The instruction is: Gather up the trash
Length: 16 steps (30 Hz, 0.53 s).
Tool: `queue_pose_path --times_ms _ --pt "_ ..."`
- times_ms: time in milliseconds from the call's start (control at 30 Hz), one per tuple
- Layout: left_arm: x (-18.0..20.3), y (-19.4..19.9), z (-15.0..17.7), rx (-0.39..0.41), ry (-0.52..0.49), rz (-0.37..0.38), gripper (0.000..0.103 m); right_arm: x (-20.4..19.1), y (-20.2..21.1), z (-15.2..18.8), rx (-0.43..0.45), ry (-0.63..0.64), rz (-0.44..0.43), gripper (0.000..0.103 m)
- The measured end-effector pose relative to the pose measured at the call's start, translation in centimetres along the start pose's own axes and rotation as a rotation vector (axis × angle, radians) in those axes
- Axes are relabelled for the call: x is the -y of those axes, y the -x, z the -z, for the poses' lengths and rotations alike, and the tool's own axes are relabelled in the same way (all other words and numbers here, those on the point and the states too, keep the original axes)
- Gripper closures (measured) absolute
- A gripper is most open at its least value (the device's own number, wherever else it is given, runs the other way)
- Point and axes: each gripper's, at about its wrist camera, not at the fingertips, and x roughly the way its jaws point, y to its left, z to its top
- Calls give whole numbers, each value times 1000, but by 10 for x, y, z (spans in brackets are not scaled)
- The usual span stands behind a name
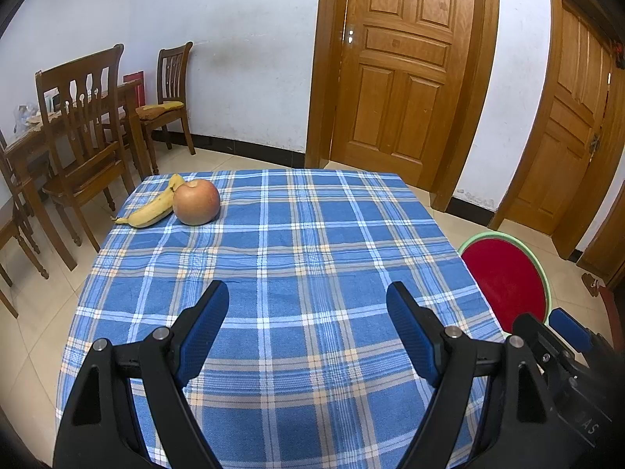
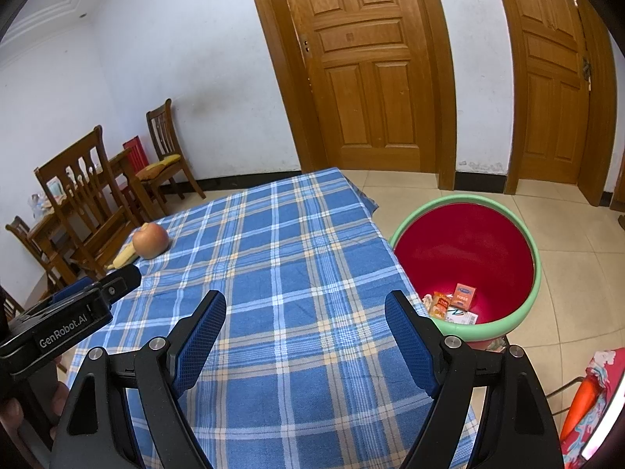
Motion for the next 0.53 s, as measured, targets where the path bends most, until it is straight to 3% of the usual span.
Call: queue_pose_path --times_ms 533 --pt "-2 2 1 -3 -3 0 21 0 0 0 0 0 1 19"
